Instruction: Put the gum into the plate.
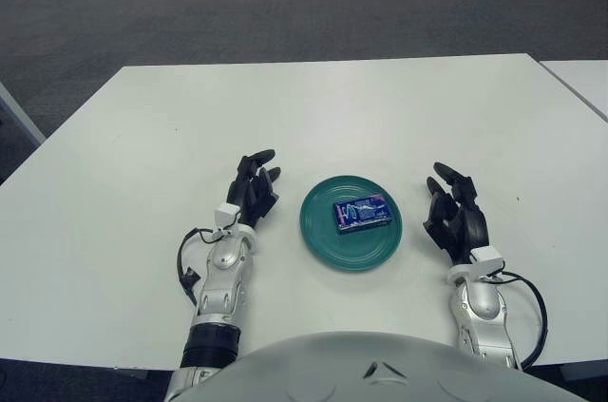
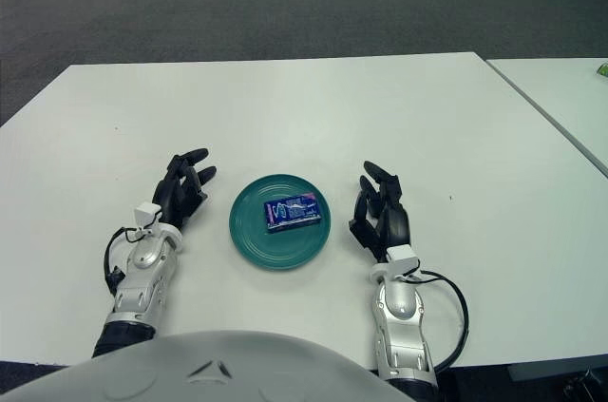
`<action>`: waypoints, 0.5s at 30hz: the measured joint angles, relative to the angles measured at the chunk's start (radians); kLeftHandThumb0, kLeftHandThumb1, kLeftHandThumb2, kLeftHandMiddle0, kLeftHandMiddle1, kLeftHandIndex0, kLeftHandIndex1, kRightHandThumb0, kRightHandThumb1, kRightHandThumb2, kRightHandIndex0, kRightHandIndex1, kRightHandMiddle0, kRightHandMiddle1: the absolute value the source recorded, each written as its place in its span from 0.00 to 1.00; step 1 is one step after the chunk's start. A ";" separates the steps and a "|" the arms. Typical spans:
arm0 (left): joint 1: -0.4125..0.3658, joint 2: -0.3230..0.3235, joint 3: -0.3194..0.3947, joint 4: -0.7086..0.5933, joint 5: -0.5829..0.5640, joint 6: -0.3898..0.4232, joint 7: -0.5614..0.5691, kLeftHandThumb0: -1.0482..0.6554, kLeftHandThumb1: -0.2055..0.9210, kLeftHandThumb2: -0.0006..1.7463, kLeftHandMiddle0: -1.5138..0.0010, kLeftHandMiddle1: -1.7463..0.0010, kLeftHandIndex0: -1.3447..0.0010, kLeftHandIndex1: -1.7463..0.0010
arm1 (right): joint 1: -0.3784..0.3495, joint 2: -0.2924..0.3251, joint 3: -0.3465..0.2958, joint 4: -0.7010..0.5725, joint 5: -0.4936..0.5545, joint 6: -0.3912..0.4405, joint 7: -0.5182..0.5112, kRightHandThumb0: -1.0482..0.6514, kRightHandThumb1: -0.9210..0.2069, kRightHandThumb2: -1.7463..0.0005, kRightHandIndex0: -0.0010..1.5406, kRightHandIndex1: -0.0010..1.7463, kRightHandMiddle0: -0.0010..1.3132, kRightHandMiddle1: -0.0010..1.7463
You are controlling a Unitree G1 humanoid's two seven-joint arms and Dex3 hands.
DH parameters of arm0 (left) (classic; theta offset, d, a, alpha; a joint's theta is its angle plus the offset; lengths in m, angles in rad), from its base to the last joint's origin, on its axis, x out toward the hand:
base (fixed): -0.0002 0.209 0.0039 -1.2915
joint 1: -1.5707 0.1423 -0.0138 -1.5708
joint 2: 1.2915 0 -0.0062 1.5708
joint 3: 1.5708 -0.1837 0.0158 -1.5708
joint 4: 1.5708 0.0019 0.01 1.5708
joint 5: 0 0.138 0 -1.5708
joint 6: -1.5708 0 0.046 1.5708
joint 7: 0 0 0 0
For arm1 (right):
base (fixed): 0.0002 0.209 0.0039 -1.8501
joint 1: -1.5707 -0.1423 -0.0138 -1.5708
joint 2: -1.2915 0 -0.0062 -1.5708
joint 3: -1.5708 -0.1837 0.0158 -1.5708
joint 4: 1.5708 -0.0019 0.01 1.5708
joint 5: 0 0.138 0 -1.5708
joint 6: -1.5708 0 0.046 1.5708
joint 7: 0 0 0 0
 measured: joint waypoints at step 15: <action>0.131 0.009 -0.053 -0.003 -0.001 -0.084 -0.054 0.13 1.00 0.55 0.71 0.46 0.83 0.28 | 0.000 -0.002 -0.001 0.005 0.001 -0.011 0.010 0.15 0.00 0.48 0.27 0.01 0.00 0.45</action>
